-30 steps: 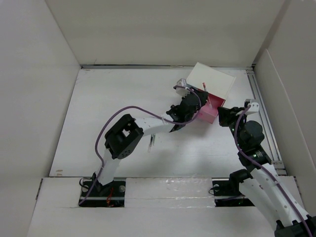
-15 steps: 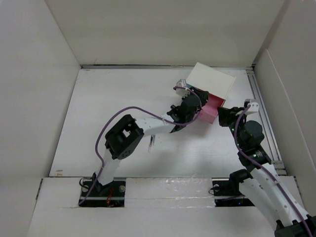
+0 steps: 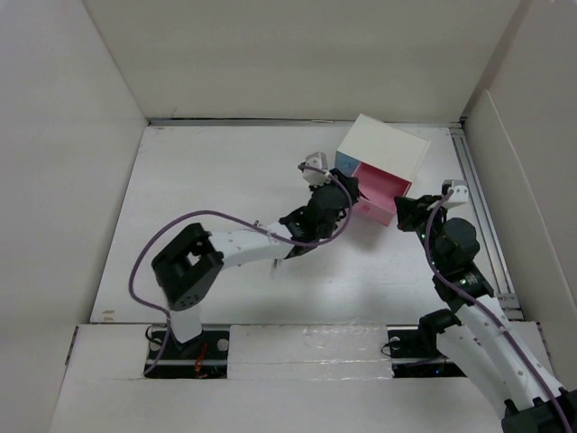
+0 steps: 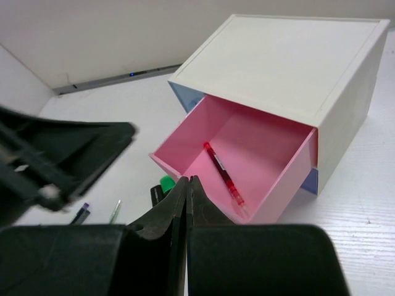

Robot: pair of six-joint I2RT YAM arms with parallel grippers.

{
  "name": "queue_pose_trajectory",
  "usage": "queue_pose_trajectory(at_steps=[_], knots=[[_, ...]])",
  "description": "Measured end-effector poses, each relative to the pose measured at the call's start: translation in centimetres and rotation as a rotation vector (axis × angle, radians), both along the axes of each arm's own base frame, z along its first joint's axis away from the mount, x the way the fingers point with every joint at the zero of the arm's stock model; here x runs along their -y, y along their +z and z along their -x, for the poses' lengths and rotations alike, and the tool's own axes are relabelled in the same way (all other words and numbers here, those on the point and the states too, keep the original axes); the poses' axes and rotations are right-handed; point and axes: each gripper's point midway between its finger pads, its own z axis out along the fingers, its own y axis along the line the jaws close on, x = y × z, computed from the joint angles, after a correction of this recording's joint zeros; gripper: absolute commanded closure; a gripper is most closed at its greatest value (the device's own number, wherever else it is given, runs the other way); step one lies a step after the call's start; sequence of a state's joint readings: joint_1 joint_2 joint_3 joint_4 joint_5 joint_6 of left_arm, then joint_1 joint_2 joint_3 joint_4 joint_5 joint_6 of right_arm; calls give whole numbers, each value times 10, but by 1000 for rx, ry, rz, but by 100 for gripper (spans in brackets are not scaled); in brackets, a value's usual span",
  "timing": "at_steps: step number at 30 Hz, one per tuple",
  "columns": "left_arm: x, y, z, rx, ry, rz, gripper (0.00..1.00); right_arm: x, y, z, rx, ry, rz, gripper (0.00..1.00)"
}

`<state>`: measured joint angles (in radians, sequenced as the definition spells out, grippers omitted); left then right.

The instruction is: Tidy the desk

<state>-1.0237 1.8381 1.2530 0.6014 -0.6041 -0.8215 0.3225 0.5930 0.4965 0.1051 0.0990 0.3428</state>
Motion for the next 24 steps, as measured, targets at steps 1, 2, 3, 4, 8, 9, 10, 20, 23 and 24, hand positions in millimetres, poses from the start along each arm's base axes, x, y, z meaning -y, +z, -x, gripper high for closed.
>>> queue_pose_trajectory(at_steps=[1,2,3,4,8,9,10,20,23,24], knots=[[-16,3,7,7,11,-30,75,-1,-2,-1,-6,4,2,100],[-32,6,14,11,22,-59,74,-2,-5,-2,-15,10,5,100],[-50,8,20,12,32,-78,72,-4,-7,-2,-23,14,7,100],[-67,8,26,7,45,-97,72,-5,-9,-3,-32,21,10,100],[-151,-16,45,-56,114,-193,72,-9,-14,-4,-47,41,14,88],[-168,-29,49,-81,129,-226,72,-10,-15,-4,-49,47,14,84],[-183,-43,54,-112,143,-264,73,-11,-15,-5,-51,51,15,82],[-222,-135,101,-351,60,-510,86,-22,-26,-10,-81,101,25,100],[-220,-151,107,-396,29,-541,81,-24,-30,-11,-95,111,29,100],[-220,-158,109,-416,18,-557,81,-25,-31,-12,-97,113,30,99]])
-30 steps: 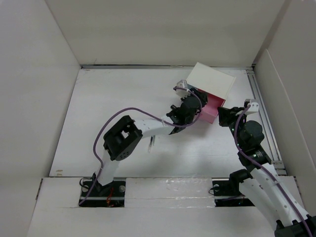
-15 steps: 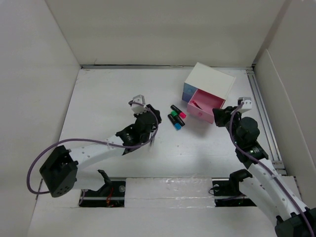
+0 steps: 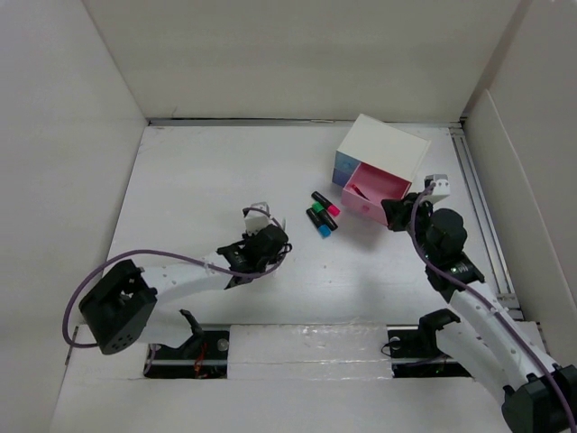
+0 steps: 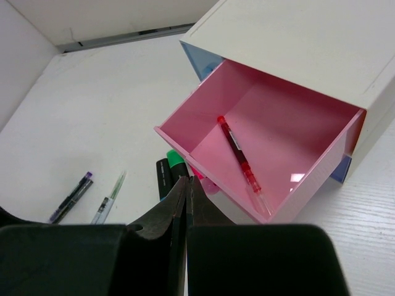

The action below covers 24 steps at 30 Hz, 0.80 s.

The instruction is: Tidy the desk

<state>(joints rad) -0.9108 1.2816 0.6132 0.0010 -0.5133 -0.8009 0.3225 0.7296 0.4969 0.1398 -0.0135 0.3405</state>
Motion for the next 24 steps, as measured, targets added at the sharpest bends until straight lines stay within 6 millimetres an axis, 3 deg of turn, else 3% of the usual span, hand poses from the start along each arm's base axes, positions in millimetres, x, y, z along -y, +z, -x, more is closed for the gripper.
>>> queue_pose_trajectory(at_steps=[3,7,17,24], knots=[[-2,-28,10,-85,-27,-59,84,-1,-1,0,-3,5,1,95],[-1,-44,20,-135,-52,-101,86,-1,-1,0,-2,7,1,93],[10,-45,28,-141,-96,-87,87,-5,-9,-3,-29,21,8,92],[19,-26,26,-109,-110,-15,69,-6,-9,-4,-29,25,8,89]])
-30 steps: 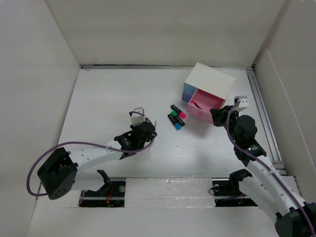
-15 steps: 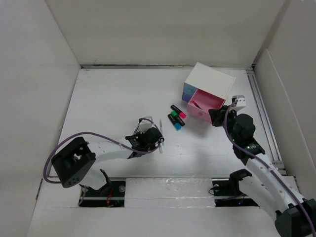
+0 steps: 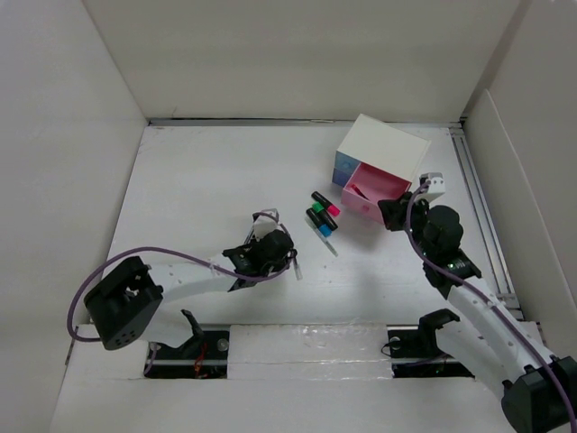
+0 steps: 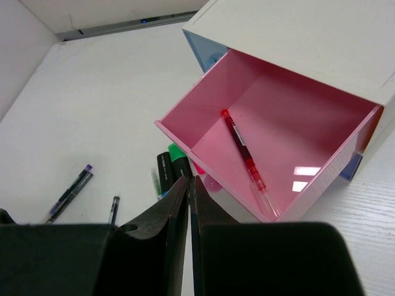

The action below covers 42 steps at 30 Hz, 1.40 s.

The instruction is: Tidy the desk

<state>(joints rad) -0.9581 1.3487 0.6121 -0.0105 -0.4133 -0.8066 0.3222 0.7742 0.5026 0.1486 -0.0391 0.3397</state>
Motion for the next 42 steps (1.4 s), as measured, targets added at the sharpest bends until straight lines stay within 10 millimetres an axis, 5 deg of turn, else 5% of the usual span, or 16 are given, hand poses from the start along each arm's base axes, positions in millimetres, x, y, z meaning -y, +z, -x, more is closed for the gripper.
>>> queue_pose_trajectory(at_steps=[17,22,38,42], knots=[[35,-8,-10,-33,-41,46,64,-6,-5,-3,-15,28,2,91],[45,-12,-18,-37,-41,36,81,-8,-4,-3,-14,38,0,91],[29,-22,-26,-25,42,-57,80,-7,7,1,19,41,-10,83],[25,-23,-28,-18,55,-72,100,-7,6,1,17,43,-7,78]])
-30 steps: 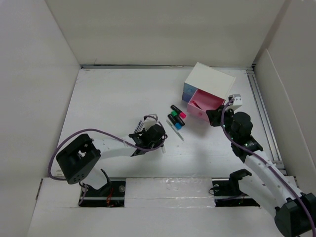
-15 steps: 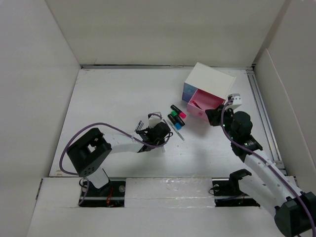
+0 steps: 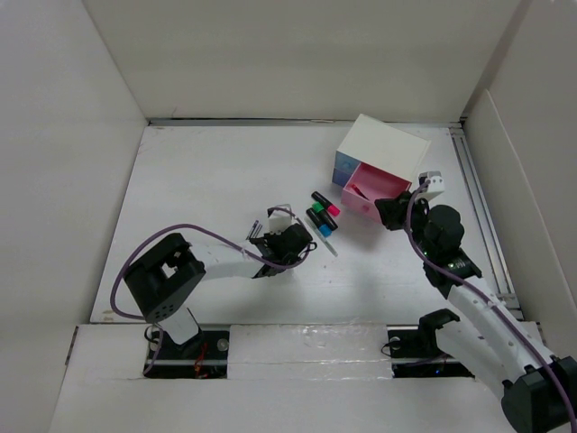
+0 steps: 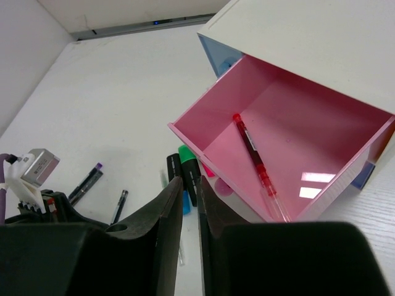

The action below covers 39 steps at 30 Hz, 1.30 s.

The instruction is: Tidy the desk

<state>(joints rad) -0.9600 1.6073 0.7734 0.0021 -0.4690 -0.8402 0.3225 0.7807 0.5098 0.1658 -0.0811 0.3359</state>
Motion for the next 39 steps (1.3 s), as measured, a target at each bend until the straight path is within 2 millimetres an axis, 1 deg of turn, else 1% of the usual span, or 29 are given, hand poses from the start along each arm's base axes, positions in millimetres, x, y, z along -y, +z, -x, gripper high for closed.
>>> queue_pose_trajectory(at_steps=[2,8,11,13,15,18,20,22,24,26,28,29,30,34,36,39], knots=[[0,0,-1,2,2,-3,100,0,0,0,0,0,0,76],[-1,2,2,-10,-7,-3,100,0,2,1,6,-1,-2,76],[-1,11,8,-23,-24,13,100,1,6,2,17,-2,-6,75],[2,29,9,-6,-37,57,100,1,8,3,24,-3,-8,76],[8,53,9,29,-55,121,100,2,10,3,30,-5,-10,75],[20,99,5,101,-85,238,100,3,11,4,35,-9,-11,75],[33,129,-1,156,-106,319,100,4,12,4,39,-18,-12,75],[52,160,-9,212,-130,413,100,7,14,4,44,-32,-12,76],[70,186,-15,256,-153,504,100,11,17,6,52,-51,-14,75],[91,208,-23,294,-171,596,100,17,23,8,68,-78,-17,75],[111,224,-33,320,-184,676,100,23,31,12,92,-106,-25,75],[121,237,-36,340,-194,738,100,26,35,14,107,-118,-30,75],[131,234,-43,334,-193,734,100,29,39,15,120,-127,-35,75],[174,244,-70,345,-201,833,100,38,54,22,169,-168,-56,75],[190,246,-83,353,-196,871,100,42,59,24,185,-184,-65,75],[211,242,-97,351,-186,917,100,45,63,26,197,-199,-71,75]])
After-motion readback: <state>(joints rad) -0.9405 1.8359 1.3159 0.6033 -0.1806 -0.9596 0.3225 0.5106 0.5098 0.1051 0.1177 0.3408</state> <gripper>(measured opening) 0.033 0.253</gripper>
